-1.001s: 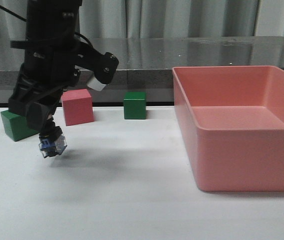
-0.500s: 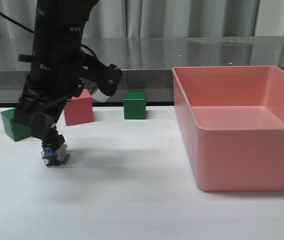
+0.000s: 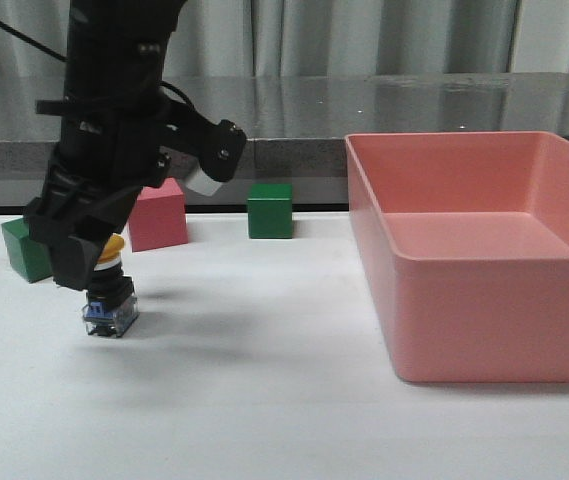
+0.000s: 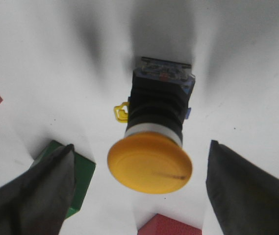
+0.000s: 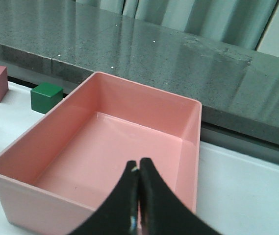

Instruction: Place and stand button with both arms

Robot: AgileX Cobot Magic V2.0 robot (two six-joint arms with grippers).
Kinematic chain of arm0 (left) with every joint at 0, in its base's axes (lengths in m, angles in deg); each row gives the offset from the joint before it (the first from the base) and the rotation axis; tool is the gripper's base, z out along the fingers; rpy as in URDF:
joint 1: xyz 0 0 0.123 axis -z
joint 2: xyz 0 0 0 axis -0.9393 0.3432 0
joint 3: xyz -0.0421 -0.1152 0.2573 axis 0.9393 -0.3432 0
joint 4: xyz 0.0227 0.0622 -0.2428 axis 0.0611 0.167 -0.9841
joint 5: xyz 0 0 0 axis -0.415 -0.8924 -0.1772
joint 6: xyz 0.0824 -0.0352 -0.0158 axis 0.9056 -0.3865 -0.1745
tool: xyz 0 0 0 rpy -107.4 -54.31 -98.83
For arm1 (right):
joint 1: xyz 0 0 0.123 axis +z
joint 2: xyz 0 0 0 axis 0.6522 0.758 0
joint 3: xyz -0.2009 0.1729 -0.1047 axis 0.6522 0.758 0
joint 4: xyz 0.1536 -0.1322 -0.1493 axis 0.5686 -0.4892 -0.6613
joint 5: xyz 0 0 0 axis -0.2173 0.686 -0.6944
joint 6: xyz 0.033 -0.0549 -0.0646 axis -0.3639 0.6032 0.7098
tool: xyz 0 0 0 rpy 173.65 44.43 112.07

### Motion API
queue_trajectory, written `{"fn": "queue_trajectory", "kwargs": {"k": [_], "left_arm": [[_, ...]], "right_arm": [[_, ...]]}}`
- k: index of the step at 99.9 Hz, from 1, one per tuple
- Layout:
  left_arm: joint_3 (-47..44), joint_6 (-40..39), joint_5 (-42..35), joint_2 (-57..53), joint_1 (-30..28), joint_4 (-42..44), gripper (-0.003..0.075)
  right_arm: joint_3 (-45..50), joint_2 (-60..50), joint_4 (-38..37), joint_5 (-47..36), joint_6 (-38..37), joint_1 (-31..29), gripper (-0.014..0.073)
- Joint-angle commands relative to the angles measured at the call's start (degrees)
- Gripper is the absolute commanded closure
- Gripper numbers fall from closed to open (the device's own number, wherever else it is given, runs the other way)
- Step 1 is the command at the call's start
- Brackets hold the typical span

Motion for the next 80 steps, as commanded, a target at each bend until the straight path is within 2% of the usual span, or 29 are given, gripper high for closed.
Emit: {"fn": "queue_trajectory", "kwargs": {"k": [1, 7, 19, 29, 38, 52, 64, 80], "left_arm": [[1.6, -0.8, 2.6, -5.5, 0.5, 0.9, 0.0183], [1.6, -0.8, 5.0, -7.1, 0.2, 0.9, 0.0184], [1.6, -1.2, 5.0, -10.9, -2.0, -0.3, 0.0191], [1.6, -1.5, 5.0, -14.2, -5.2, -1.5, 0.0263], [1.6, -5.0, 5.0, -17.5, -8.9, -3.1, 0.0416], [1.6, -10.0, 4.9, -23.0, -15.8, -8.7, 0.0743], [1.6, -10.2, 4.1, -27.6, -22.1, -18.1, 0.074], [-0.4, -8.8, -4.4, -34.8, -28.6, -31.3, 0.074]], "right_arm": [[-1.4, 0.4, 0.4, -4.5, -0.1, -0.4, 0.0655], [-1.4, 0.4, 0.4, -4.5, -0.1, -0.4, 0.0655], [-1.4, 0.4, 0.4, -4.5, -0.1, -0.4, 0.0655], [-1.4, 0.4, 0.4, -4.5, -0.1, -0.4, 0.0655], [-1.4, 0.4, 0.4, -4.5, -0.1, -0.4, 0.0655], [-1.4, 0.4, 0.4, -4.5, -0.1, -0.4, 0.0655], [-1.4, 0.4, 0.4, -4.5, -0.1, -0.4, 0.0655], [-1.4, 0.4, 0.4, -4.5, -0.1, -0.4, 0.0655]]}}
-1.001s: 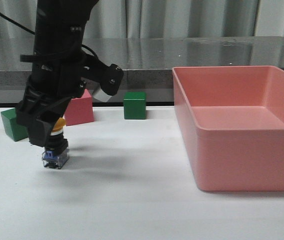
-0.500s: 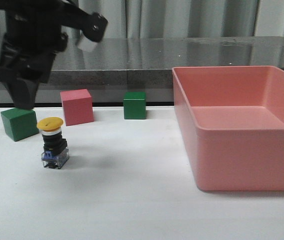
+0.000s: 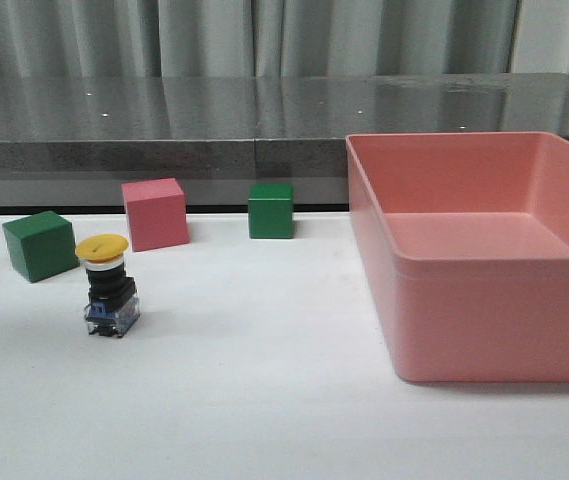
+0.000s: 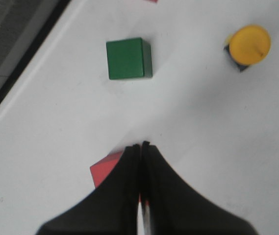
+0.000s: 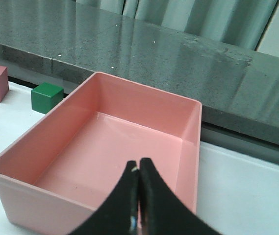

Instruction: Place and stand button with both arms

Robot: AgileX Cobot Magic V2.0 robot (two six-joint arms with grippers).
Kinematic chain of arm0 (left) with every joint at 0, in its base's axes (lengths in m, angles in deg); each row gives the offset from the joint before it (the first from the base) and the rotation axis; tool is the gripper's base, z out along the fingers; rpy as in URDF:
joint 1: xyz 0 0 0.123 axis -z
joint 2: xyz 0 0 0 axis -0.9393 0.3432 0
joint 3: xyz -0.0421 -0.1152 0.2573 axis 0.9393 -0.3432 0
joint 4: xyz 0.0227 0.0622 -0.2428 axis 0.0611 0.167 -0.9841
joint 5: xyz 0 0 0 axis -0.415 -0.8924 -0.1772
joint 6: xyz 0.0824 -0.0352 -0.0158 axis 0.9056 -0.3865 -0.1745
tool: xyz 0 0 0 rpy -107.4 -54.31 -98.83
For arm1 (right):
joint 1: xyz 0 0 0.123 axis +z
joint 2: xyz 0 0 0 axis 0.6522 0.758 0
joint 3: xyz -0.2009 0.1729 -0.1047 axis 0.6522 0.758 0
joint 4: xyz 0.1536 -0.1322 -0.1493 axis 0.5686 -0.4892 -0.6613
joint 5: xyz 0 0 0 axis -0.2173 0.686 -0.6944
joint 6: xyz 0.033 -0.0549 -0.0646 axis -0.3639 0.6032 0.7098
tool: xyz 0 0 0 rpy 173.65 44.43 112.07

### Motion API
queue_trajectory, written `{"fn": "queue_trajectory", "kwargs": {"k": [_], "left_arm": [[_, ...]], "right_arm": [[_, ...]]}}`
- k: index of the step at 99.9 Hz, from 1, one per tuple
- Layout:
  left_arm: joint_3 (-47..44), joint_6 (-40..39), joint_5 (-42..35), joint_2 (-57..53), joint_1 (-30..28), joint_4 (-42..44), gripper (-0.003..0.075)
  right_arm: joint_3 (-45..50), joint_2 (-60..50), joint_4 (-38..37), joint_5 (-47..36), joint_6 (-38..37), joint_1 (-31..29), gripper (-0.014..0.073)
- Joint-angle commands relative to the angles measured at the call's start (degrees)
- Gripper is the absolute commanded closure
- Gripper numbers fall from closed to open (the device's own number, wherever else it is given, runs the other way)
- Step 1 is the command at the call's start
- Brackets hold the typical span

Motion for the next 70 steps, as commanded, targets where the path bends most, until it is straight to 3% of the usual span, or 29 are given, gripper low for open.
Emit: {"fn": "queue_trajectory", "kwargs": {"k": [1, 16, 50, 70], "left_arm": [[-0.2, 1.1, -6.7, -6.3, -2.5, -8.4, 0.074], [-10.5, 6.7, -18.9, -16.1, -3.5, -17.3, 0.074], [-46.7, 13.2, -46.9, -40.3, -3.5, -31.4, 0.074], [-60.8, 13.2, -52.6, -54.7, -3.5, -37.5, 0.074]], "right_arm": [[-1.4, 0.4, 0.4, -4.5, -0.1, -0.4, 0.0655], [-1.4, 0.4, 0.4, -4.5, -0.1, -0.4, 0.0655], [-1.4, 0.4, 0.4, -4.5, -0.1, -0.4, 0.0655], [-1.4, 0.4, 0.4, -4.5, -0.1, -0.4, 0.0655]]}}
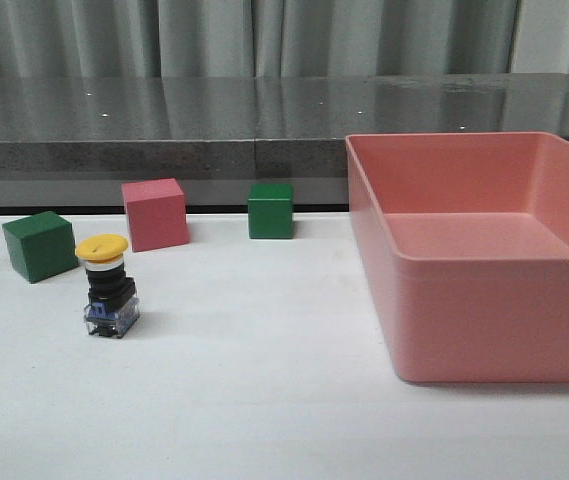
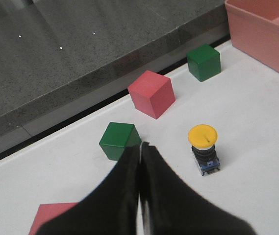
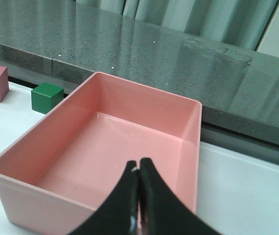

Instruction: Place and stand button with both arms

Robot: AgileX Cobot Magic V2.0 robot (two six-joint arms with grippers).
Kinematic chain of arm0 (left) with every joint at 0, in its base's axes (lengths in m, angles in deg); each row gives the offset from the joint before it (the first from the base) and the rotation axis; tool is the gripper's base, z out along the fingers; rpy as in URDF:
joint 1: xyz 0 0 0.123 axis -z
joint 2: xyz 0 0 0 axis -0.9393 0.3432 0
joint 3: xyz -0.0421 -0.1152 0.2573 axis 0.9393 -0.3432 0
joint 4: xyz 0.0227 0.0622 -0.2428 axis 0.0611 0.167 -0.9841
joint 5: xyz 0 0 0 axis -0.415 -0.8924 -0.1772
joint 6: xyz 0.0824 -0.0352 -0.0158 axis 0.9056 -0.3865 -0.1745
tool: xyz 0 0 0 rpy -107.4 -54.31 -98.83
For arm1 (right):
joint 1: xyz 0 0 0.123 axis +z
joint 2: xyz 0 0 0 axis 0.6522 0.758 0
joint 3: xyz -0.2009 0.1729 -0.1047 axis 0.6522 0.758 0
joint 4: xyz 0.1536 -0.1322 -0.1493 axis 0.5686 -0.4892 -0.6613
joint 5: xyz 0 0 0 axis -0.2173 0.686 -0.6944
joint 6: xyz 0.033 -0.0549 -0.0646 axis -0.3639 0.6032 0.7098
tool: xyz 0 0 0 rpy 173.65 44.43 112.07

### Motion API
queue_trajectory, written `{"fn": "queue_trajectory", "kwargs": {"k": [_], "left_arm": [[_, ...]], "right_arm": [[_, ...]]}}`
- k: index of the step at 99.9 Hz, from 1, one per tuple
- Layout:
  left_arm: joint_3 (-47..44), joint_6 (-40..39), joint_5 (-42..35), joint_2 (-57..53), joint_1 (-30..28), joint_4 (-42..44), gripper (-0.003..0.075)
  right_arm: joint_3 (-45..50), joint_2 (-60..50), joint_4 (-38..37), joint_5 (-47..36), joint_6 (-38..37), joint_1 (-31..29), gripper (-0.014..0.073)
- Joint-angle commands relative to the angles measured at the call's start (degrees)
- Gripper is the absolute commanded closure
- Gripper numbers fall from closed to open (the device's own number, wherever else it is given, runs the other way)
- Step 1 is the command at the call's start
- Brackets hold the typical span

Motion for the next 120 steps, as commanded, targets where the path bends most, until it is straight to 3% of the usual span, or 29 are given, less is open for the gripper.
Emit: {"fn": "queue_trajectory", "kwargs": {"k": [1, 26, 70, 93, 103, 120], "left_arm": [[-2.7, 0.2, -5.6, -5.3, -0.2, -3.7, 0.074], [-9.3, 0.2, -3.9, -15.7, -0.2, -9.5, 0.074], [-10.7, 0.2, -3.9, -16.2, -0.2, -9.6, 0.074], [-13.7, -0.7, -12.8, -16.9, -0.2, -10.9, 0.074], [-15.7, -8.5, -14.1, -19.2, -0.2, -2.9, 0.074], [-19.4, -31.7, -15.1, -25.9, -0.2, 17.2, 0.074]], "right_arm": [[-1.4, 0.4, 0.4, -4.5, -0.1, -0.4, 0.0655], [-1.4, 0.4, 0.4, -4.5, -0.1, -0.4, 0.0655], [-1.4, 0.4, 0.4, -4.5, -0.1, -0.4, 0.0655], [-1.4, 0.4, 0.4, -4.5, -0.1, -0.4, 0.0655], [-1.4, 0.4, 0.4, -4.5, -0.1, -0.4, 0.0655], [-1.4, 0.4, 0.4, -4.5, -0.1, -0.4, 0.0655]]}}
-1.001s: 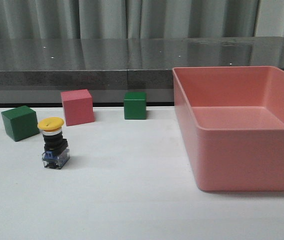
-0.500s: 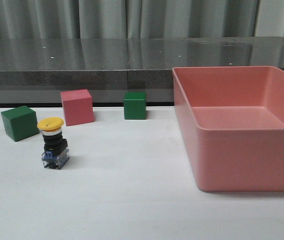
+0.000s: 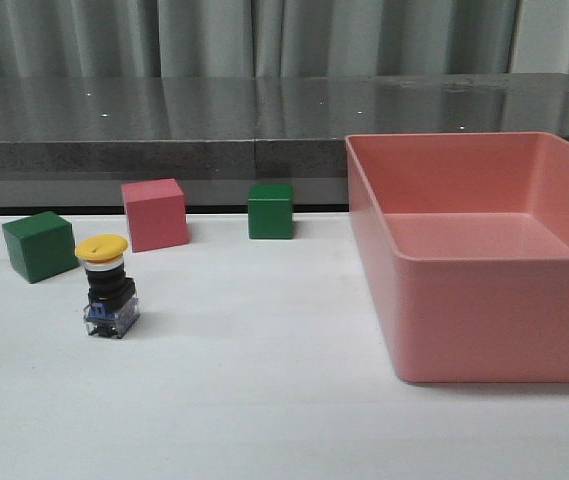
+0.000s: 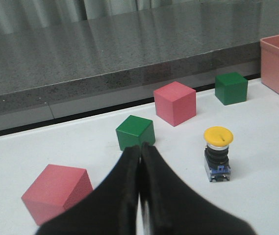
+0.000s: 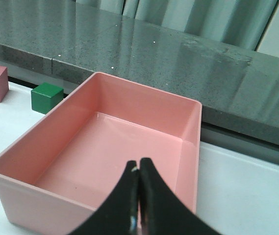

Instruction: Place and stand button with both arms

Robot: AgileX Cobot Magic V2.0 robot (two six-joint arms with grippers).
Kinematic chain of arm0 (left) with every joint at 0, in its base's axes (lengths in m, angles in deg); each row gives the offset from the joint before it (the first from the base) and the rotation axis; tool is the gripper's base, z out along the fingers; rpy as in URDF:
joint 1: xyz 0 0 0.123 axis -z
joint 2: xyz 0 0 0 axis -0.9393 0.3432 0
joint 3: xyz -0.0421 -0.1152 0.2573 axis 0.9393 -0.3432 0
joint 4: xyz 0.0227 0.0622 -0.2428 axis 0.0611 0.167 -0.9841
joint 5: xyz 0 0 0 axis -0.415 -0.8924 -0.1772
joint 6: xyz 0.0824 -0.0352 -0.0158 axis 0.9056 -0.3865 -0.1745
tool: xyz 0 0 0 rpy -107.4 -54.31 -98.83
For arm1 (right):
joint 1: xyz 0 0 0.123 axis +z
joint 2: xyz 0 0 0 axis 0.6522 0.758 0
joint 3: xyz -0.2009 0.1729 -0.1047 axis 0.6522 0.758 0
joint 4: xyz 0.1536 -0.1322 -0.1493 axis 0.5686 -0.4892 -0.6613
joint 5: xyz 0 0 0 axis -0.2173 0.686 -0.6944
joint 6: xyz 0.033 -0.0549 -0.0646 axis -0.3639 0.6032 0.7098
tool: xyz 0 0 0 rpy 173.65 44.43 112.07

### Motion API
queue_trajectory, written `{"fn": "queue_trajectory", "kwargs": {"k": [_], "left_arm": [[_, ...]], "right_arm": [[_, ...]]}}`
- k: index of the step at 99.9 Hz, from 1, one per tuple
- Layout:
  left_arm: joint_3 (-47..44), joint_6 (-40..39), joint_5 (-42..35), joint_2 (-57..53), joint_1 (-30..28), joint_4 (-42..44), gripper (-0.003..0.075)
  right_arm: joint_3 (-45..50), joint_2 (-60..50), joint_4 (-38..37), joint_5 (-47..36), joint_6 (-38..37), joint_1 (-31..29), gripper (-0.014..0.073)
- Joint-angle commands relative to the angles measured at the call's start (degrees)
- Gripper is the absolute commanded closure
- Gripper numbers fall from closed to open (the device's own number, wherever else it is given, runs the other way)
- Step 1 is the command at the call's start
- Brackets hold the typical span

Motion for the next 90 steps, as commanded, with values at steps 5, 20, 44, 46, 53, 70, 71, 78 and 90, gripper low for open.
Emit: {"fn": "queue_trajectory", "kwargs": {"k": [5, 20, 44, 46, 53, 70, 71, 78, 90], "left_arm": [[-1.5, -13.9, -5.8, -4.3, -0.1, 11.4, 0.074], [-6.7, -20.3, -9.5, -9.9, -0.1, 17.9, 0.074], [-11.7, -39.5, -13.7, -13.5, -0.1, 36.3, 0.074], [-11.7, -40.5, -13.9, -13.5, -0.1, 37.4, 0.074], [-11.7, -40.9, -14.5, -13.5, -0.1, 37.6, 0.074], [-11.7, -40.9, -14.7, -13.5, -0.1, 37.6, 0.074], [-11.7, -40.9, -14.7, -13.5, -0.1, 37.6, 0.074], [-11.7, -40.9, -14.7, -13.5, -0.1, 37.6, 0.074], [-11.7, -40.9, -14.7, -13.5, -0.1, 37.6, 0.074]], "right_arm": [[-1.4, 0.4, 0.4, -4.5, -0.1, -0.4, 0.0655], [-1.4, 0.4, 0.4, -4.5, -0.1, -0.4, 0.0655], [-1.4, 0.4, 0.4, -4.4, -0.1, -0.4, 0.0655], [-1.4, 0.4, 0.4, -4.4, -0.1, -0.4, 0.0655], [-1.4, 0.5, 0.4, -4.5, -0.1, -0.4, 0.0655], [-1.4, 0.5, 0.4, -4.5, -0.1, -0.4, 0.0655], [-1.4, 0.5, 0.4, -4.5, -0.1, -0.4, 0.0655], [-1.4, 0.5, 0.4, -4.5, -0.1, -0.4, 0.0655], [-1.4, 0.5, 0.4, -4.5, -0.1, -0.4, 0.0655]]}}
